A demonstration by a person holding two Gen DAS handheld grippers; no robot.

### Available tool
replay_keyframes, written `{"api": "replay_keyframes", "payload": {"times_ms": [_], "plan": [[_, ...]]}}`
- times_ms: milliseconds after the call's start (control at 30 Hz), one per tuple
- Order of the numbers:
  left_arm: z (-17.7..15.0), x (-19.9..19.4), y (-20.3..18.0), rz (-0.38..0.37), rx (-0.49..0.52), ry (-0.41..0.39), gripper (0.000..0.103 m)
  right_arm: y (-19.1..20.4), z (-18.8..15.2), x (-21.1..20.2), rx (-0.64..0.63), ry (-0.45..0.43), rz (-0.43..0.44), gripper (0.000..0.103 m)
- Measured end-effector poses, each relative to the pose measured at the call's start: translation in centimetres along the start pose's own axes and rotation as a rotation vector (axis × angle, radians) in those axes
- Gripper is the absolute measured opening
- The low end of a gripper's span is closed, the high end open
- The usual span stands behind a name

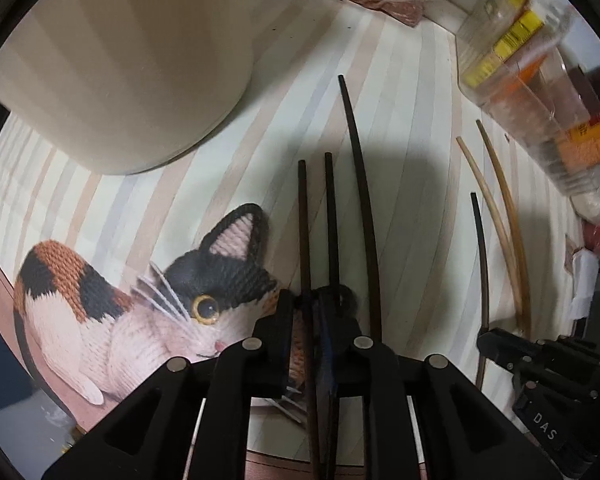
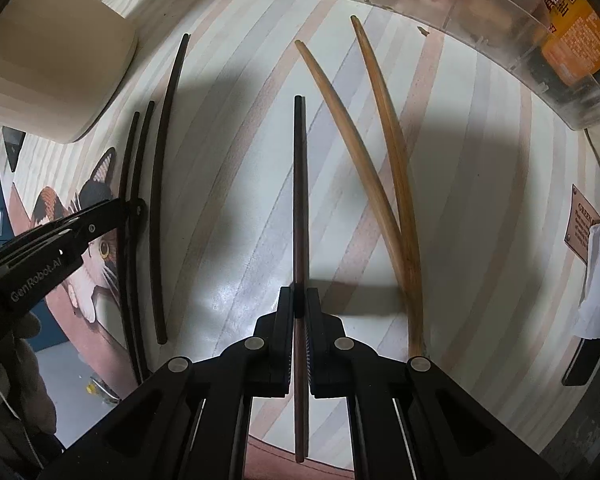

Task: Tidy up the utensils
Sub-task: 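Close the left tool on a dark chopstick while the right tool holds its own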

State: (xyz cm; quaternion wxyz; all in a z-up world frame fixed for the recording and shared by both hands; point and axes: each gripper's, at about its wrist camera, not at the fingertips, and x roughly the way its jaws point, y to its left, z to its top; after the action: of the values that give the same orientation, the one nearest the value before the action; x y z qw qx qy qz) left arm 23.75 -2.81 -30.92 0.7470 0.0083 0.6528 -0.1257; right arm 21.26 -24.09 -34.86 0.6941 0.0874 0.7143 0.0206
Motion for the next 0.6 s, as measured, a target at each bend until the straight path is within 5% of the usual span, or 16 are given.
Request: {"api": "replay_keyframes", "payload": {"times_ms": [267, 433, 600], "plan": [[-0.8, 0.2, 1.2, 0.039, -0.065, -0.02, 0.003, 2.3, -0.5, 0.5, -0.035, 0.022, -0.012, 0.006], [-3.5, -0.1, 4.6, -0.036, -0.152, 0.044, 0.003, 3.1, -2.4, 0.5, -0.057, 0.05, 0.0, 0.006], [-3.2, 0.0, 5.8, -0.064, -0.186, 0.046, 0.008, 2.7, -0.7, 0.5, -0.011, 0.061, -0.007, 0.006]]}}
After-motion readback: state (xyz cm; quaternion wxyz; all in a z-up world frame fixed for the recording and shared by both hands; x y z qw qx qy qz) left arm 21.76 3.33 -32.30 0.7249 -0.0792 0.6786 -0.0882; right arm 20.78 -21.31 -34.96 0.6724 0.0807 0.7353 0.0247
